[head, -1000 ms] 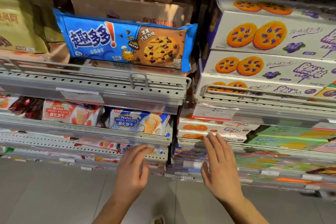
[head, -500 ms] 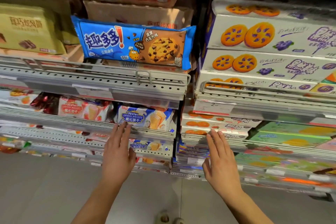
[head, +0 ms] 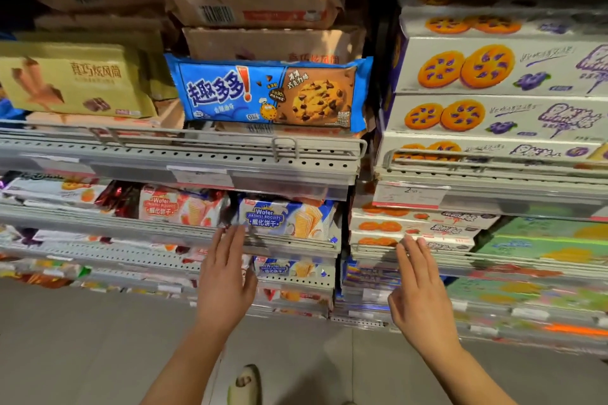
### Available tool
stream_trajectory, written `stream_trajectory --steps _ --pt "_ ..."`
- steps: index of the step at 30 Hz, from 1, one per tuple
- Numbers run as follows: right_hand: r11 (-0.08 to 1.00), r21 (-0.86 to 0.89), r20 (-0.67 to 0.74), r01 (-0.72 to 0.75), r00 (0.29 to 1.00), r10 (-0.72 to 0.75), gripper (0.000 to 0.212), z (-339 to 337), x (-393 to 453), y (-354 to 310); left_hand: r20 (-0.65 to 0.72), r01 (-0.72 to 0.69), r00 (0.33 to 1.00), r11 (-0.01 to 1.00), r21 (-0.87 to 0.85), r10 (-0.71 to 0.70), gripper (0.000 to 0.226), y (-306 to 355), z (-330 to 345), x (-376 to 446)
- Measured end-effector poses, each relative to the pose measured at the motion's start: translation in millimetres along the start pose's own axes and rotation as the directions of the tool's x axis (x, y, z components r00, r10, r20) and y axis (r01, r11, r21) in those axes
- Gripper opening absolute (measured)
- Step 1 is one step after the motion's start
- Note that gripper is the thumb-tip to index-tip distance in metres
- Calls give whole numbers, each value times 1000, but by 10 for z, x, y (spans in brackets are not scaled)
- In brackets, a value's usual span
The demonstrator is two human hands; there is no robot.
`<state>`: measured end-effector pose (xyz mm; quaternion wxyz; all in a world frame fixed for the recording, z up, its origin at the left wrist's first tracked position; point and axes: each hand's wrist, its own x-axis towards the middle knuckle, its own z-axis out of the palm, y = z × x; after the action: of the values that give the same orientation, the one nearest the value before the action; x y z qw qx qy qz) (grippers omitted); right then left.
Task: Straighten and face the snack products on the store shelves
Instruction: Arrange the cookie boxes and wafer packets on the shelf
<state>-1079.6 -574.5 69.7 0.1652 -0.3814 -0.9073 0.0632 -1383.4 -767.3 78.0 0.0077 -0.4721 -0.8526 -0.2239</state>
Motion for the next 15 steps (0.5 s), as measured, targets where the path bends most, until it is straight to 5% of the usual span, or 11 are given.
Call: stream_trajectory --steps 10,15 --pt "944 -141 -102 -297 953 285 85 199 80 -520 4 -143 990 989 44 143 71 -1330 -414 241" --pt "948 -10 -224 -317 925 307 65 25 313 -1242 81 -268 961 963 19 265 74 -1575 -476 313"
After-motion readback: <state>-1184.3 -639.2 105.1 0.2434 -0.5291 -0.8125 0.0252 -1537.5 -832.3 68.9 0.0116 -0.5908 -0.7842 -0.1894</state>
